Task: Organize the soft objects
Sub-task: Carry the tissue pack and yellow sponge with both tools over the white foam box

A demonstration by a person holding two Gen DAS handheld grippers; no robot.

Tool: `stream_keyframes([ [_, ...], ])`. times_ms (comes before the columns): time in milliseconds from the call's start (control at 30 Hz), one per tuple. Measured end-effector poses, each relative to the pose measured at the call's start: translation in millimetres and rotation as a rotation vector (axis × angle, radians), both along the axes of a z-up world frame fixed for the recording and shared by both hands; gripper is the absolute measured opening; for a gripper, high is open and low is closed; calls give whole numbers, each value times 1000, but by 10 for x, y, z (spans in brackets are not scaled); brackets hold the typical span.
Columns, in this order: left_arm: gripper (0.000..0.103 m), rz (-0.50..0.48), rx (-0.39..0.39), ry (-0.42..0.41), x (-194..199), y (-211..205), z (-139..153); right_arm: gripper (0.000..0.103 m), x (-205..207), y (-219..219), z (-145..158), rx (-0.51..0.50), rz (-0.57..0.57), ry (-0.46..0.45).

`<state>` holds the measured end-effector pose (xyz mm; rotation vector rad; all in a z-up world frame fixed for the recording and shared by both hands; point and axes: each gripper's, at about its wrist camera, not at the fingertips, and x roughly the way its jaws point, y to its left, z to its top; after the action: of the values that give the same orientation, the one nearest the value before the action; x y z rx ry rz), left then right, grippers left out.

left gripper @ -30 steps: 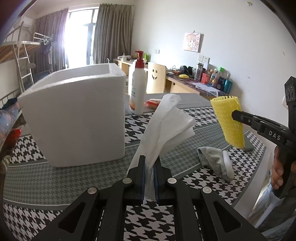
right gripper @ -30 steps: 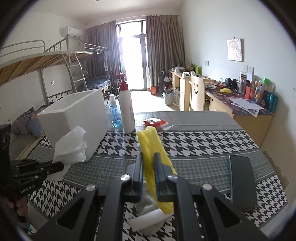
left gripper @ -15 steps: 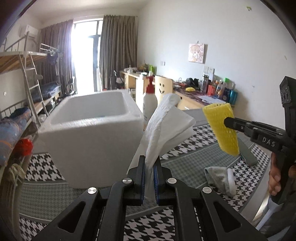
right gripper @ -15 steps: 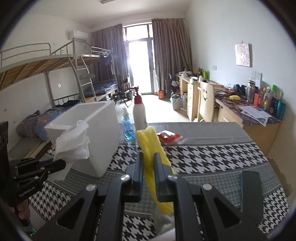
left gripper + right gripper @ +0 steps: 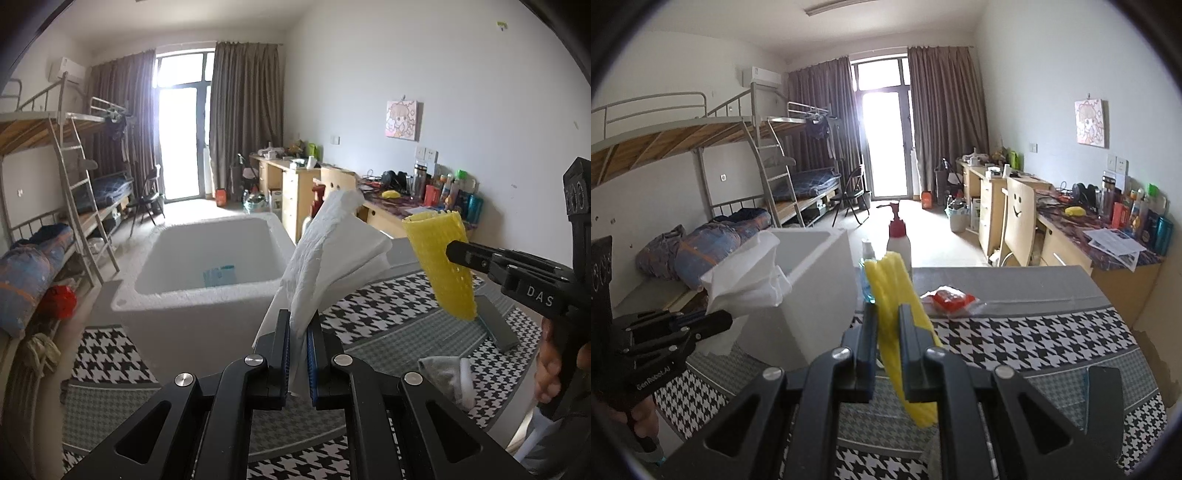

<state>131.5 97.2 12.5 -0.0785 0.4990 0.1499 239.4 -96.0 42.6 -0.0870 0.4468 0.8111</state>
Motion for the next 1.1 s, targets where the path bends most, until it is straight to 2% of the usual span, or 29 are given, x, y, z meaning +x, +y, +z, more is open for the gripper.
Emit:
stream_keyframes([
  [533,8,56,37,-55,55,122,215,14,27,195,216,26,59,-33],
  [1100,8,130,34,-80,200,359,417,14,30,445,381,40,139,-60],
])
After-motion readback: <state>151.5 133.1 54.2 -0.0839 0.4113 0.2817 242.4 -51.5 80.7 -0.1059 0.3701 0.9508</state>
